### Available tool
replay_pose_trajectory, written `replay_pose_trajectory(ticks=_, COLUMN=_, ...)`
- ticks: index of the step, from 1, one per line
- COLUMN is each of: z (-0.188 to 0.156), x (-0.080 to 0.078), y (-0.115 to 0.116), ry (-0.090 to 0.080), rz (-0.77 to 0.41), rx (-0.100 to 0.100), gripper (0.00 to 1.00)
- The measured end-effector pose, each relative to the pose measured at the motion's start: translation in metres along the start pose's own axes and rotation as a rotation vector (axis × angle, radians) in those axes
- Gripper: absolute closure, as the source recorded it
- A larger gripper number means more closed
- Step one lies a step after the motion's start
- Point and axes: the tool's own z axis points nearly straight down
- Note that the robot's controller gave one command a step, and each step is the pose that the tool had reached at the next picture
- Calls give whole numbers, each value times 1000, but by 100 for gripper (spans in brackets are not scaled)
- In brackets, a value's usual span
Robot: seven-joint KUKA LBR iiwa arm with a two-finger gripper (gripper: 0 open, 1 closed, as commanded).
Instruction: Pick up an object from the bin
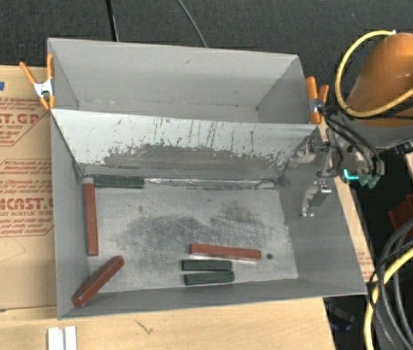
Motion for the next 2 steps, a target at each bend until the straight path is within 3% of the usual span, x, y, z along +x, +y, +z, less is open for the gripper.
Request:
replay_pose_trajectory(ticks=1, z=-3, x=-1, y=0, ry=-6, rz=-1, rx=1, gripper=0)
replay_pose_trajectory(ticks=2, z=52, x=18, y=6, ry=-10, rz=9, rx=2, gripper=0)
